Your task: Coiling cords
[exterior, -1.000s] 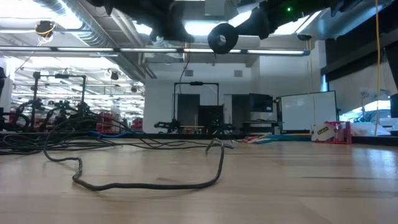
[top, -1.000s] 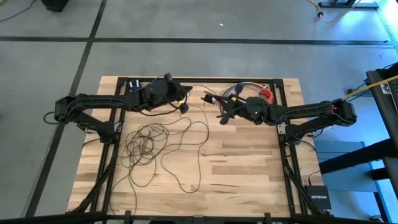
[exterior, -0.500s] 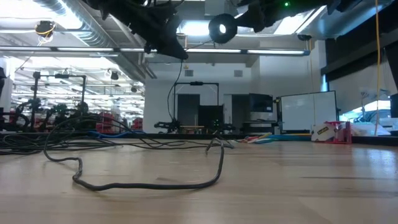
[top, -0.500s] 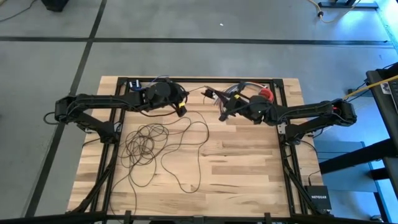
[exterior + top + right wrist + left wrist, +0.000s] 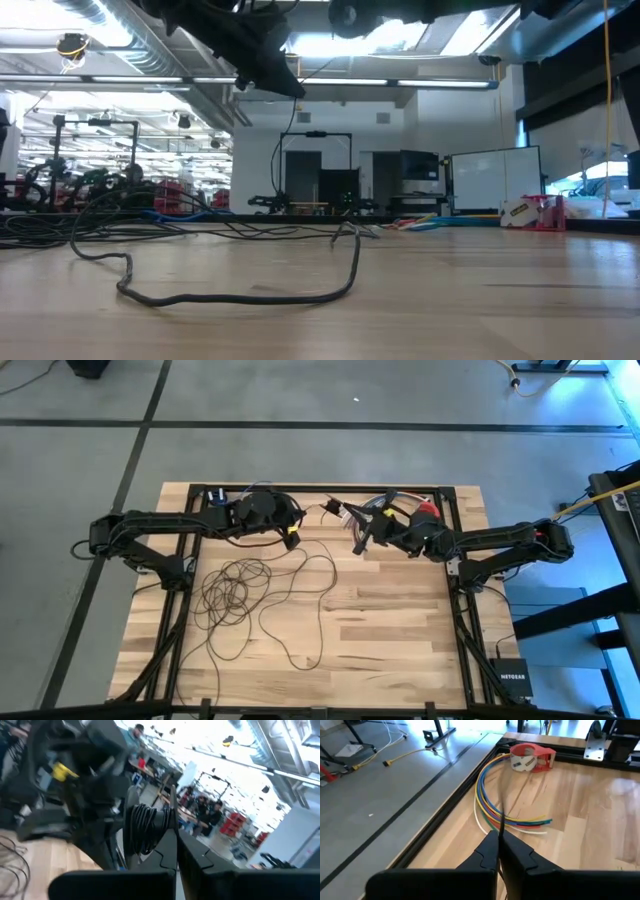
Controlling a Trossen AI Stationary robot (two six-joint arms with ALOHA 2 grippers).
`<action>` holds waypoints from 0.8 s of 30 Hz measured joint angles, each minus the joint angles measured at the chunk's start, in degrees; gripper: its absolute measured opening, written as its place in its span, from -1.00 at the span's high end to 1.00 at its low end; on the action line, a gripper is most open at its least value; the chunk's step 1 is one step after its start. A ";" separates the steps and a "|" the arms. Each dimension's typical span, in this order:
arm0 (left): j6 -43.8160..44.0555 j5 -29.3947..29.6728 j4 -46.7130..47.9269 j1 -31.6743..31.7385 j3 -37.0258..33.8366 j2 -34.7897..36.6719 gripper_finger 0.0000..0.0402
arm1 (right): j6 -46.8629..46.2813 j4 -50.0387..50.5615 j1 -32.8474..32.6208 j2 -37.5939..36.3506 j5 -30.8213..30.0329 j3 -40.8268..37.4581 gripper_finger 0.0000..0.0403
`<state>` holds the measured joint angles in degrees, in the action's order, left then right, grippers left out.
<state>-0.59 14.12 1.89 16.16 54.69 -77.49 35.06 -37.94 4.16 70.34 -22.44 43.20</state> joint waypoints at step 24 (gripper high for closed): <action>-1.30 0.70 1.10 5.43 -0.02 0.15 0.97 | 2.48 12.60 -0.02 -0.01 -5.33 0.02 0.97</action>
<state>-1.89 14.82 2.98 21.59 54.68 -77.34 37.54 -25.34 4.14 70.32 -27.76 43.22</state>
